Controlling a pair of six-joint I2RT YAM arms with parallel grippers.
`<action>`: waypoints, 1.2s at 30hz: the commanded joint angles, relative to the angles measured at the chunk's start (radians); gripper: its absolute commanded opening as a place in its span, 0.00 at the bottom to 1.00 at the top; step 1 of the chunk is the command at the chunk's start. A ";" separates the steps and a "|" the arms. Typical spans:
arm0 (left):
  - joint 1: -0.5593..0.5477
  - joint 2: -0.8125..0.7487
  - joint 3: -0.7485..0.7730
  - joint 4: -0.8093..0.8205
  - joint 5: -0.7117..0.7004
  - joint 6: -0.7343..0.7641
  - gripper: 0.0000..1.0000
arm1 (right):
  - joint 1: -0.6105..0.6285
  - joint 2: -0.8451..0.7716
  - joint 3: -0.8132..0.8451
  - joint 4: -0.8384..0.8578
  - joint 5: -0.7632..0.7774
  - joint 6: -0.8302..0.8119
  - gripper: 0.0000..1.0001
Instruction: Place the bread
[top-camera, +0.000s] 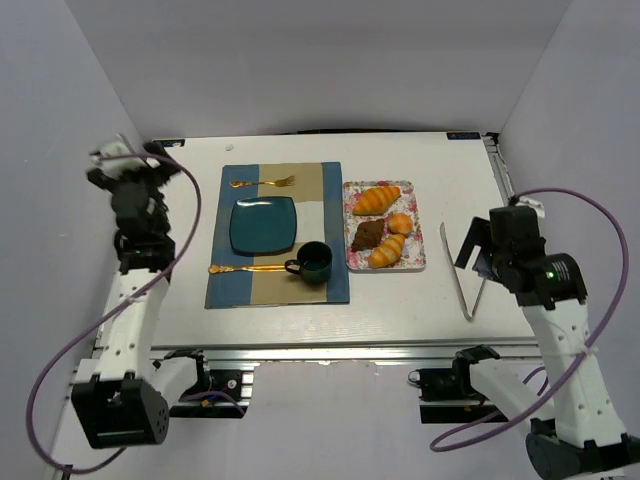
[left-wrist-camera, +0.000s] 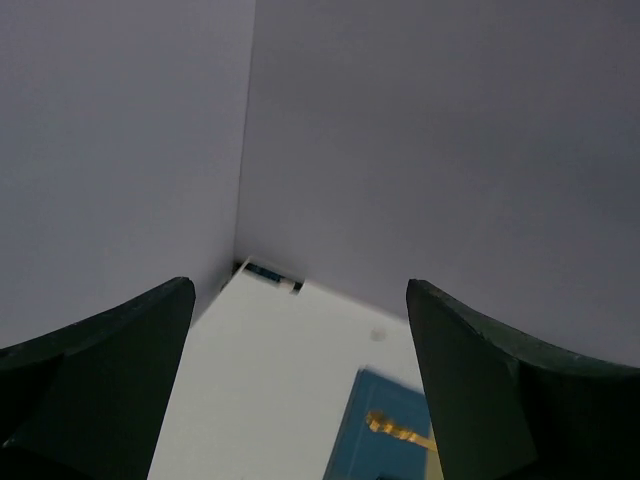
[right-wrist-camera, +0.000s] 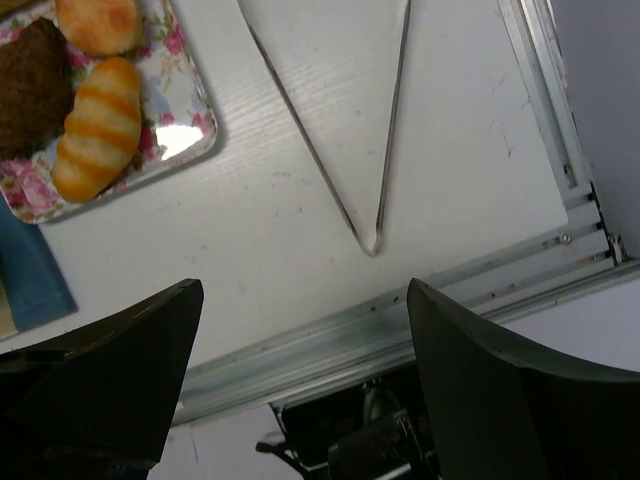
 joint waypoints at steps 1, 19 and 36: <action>-0.016 -0.077 0.257 -0.518 -0.009 -0.034 0.98 | 0.007 -0.041 -0.013 -0.143 -0.040 0.051 0.89; -0.017 -0.171 0.626 -1.271 0.236 -0.206 0.98 | -0.094 0.057 -0.176 0.170 -0.165 -0.099 0.89; -0.096 0.019 0.748 -1.262 0.347 -0.169 0.98 | -0.356 0.299 -0.358 0.504 -0.379 -0.360 0.89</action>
